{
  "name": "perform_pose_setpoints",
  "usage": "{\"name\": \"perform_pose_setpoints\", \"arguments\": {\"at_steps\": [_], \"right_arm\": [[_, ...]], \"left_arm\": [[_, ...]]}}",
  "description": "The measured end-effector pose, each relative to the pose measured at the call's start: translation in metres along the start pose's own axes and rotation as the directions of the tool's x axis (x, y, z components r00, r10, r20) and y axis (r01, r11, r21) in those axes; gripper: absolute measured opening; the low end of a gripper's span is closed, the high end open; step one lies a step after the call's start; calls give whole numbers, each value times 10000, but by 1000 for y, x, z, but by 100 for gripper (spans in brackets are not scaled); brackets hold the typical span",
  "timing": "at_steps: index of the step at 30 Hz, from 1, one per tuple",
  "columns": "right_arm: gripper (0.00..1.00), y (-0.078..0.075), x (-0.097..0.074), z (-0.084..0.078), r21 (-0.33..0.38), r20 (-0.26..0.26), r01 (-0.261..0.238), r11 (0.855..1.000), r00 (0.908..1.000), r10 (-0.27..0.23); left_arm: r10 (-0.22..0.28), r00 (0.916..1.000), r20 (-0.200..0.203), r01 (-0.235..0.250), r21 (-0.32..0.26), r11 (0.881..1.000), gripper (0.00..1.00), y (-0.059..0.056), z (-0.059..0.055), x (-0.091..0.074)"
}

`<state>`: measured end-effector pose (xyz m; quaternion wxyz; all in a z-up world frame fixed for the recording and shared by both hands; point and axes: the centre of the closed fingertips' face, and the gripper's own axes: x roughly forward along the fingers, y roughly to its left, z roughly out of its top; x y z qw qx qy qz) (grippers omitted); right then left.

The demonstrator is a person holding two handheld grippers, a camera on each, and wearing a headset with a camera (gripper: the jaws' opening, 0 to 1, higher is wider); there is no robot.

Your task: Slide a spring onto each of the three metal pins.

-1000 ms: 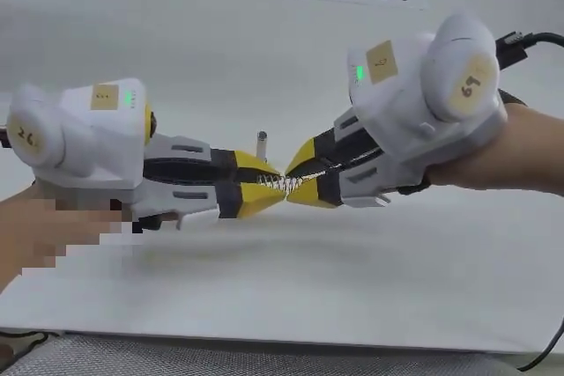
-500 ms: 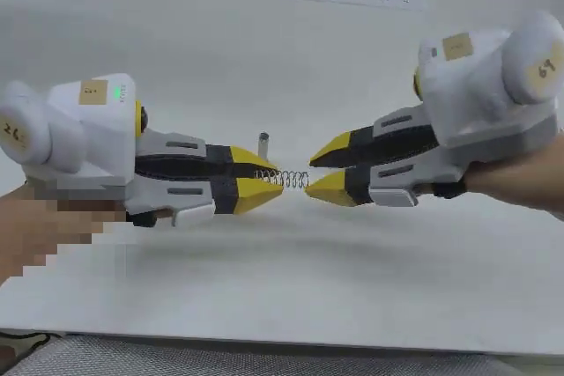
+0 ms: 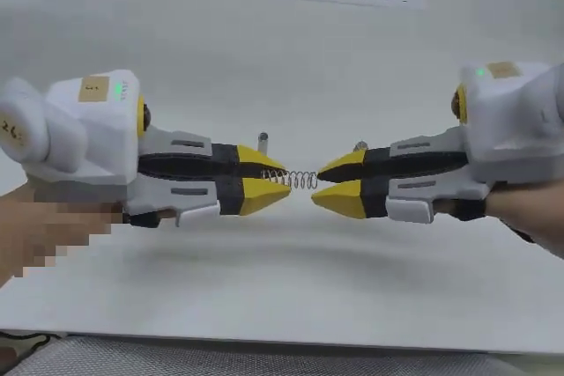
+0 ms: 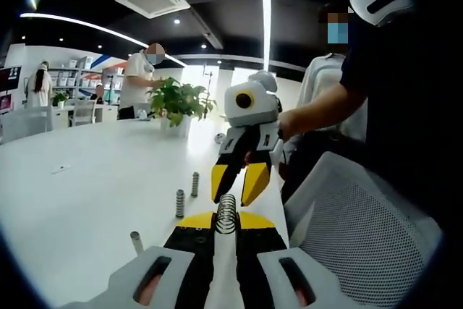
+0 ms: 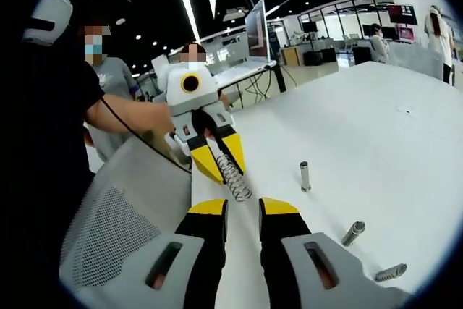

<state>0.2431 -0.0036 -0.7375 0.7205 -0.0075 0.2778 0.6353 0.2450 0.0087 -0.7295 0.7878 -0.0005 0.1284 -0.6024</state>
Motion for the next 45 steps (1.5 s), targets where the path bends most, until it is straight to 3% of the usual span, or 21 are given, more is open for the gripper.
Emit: {"name": "perform_pose_setpoints", "arguments": {"at_steps": [8,22,31,39,45], "right_arm": [[16,4,0,0,-11,122,-365,9993,9993,365],[10,7,1,3,-75,295,-523,9986,9982,525],[9,8,1,-1,-296,-46,-627,9976,9980,626],[9,7,1,1,-1138,-439,-459,9924,9982,411],[9,6,0,3,-1114,-469,-437,9928,9982,386]], "left_arm": [[-153,9999,36,152,6,9999,2,-3,1,0],[-226,9997,63,226,12,9997,2,-4,3,2],[-288,9996,32,288,8,9996,2,-6,3,3],[-243,9997,6,243,-58,9997,2,-5,2,3],[-226,9997,-60,226,-30,9997,2,-4,1,3]]}}
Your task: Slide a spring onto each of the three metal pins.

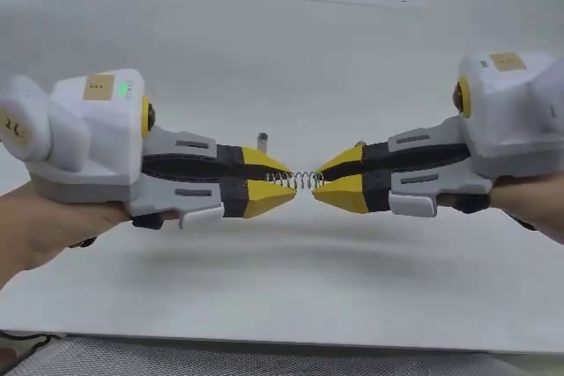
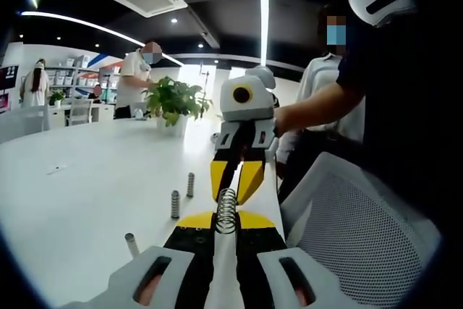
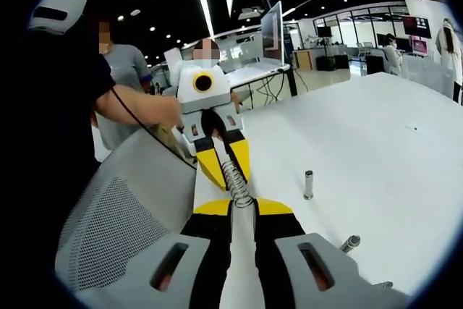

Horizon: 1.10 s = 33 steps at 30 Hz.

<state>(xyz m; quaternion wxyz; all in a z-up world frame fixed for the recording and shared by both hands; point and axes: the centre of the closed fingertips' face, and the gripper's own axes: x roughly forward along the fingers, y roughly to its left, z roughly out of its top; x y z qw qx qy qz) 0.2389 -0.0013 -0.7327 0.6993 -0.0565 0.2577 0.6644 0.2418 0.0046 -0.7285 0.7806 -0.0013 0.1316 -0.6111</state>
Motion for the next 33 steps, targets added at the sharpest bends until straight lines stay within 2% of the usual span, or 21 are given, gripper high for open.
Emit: {"name": "perform_pose_setpoints", "arguments": {"at_steps": [8,19,33], "right_arm": [[8,2,-2,9,-517,-118,62,9986,9999,-69],[8,10,2,23,-966,-365,-178,9952,9992,144],[8,19,11,36,-1649,-657,-451,9853,9972,346]], "left_arm": [[47,9999,-157,-46,52,10000,2,1,-4,0],[42,9985,-543,-27,268,9996,2,-1,-12,1],[-73,9982,-589,98,413,9991,2,-4,-14,4]]}}
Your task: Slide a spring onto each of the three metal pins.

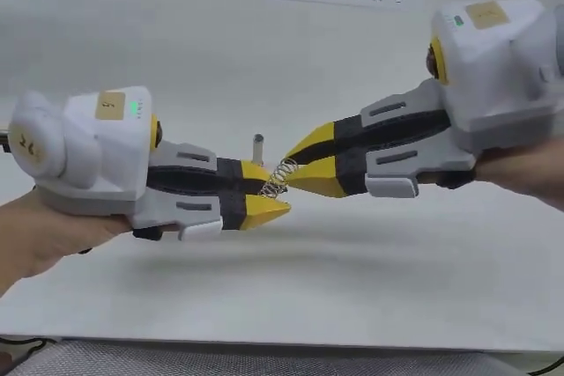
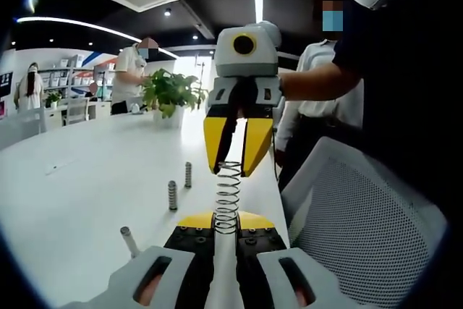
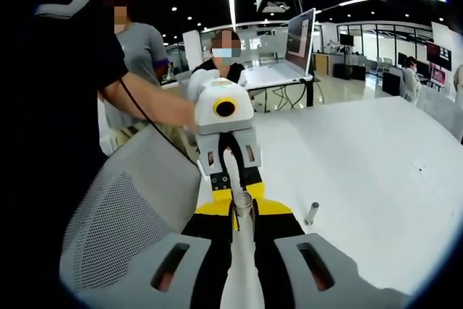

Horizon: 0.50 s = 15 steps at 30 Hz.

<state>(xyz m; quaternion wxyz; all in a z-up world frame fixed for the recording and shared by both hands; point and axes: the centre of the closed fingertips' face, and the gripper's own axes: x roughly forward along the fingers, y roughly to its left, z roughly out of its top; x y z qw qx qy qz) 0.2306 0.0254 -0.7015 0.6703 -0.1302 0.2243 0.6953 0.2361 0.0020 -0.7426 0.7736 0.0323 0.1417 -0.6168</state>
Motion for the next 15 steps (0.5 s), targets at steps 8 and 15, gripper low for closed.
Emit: {"name": "perform_pose_setpoints", "arguments": {"at_steps": [8,15], "right_arm": [[8,1,2,0,-200,-95,-46,9998,9999,44],[8,0,1,1,-315,-218,-60,9995,9997,53]], "left_arm": [[-16,10000,-24,16,83,10000,1,0,-1,0],[-7,10000,-15,7,126,9999,1,1,0,1]]}}
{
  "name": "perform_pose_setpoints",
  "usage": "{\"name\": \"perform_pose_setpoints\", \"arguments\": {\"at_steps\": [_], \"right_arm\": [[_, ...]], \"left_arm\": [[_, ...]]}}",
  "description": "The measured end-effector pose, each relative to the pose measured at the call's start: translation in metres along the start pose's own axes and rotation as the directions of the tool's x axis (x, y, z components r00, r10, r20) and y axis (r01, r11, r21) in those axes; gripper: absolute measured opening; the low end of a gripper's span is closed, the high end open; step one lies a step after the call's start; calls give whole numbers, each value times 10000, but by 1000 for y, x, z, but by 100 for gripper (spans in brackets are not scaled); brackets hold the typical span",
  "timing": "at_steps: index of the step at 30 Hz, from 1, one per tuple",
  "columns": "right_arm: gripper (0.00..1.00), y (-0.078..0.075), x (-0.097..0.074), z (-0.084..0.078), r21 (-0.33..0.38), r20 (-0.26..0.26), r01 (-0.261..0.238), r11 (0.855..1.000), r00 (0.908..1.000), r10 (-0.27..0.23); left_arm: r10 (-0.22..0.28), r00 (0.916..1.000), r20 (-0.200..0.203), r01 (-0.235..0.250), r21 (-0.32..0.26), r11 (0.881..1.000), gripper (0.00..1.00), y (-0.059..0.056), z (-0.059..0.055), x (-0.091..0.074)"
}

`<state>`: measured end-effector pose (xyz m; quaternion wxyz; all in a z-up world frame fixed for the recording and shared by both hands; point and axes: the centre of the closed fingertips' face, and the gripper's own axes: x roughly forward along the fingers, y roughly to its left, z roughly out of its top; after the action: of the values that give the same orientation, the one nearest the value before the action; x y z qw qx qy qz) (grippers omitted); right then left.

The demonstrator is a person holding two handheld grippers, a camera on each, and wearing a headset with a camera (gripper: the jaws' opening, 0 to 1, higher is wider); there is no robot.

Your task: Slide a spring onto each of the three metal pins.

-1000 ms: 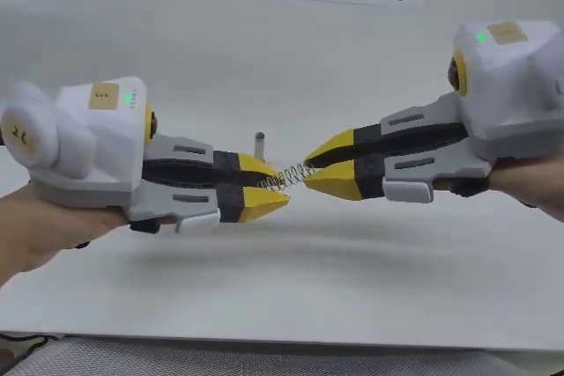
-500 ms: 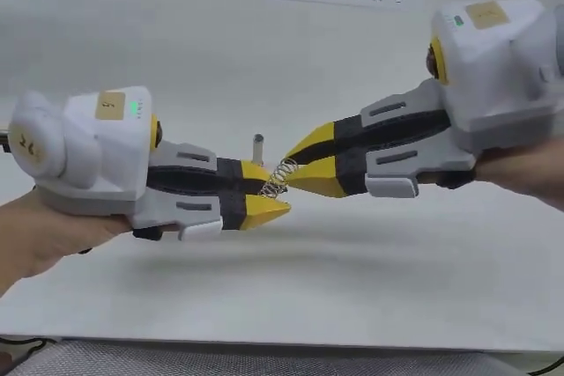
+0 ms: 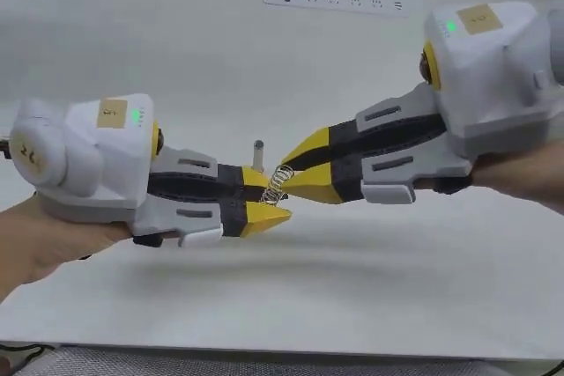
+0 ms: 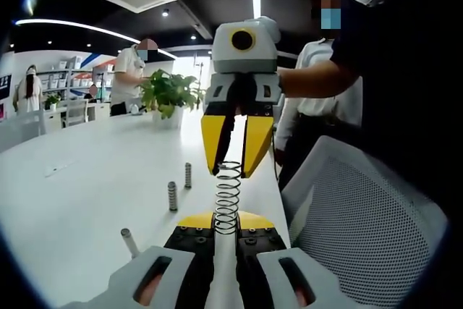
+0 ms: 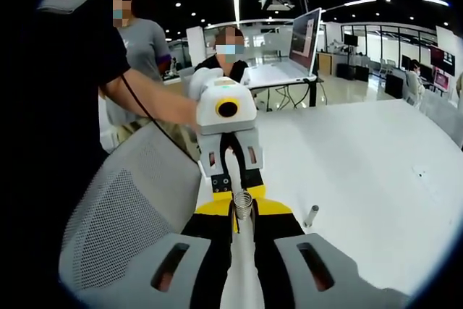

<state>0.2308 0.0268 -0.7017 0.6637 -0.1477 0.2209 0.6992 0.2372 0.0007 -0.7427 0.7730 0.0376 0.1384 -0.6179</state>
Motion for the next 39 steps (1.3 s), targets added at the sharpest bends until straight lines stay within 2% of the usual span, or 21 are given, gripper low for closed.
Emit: {"name": "perform_pose_setpoints", "arguments": {"at_steps": [30,35,39], "right_arm": [[8,3,3,1,-329,-283,-46,9994,9996,37],[9,4,3,-2,-555,-657,-63,9984,9978,26],[10,3,3,-1,-544,-750,-117,9984,9972,76]], "left_arm": [[-71,10000,-37,72,254,9997,1,-3,0,5],[-83,10000,-8,84,310,9995,1,-3,1,4],[-91,9999,63,90,278,9996,1,-3,3,4]]}}
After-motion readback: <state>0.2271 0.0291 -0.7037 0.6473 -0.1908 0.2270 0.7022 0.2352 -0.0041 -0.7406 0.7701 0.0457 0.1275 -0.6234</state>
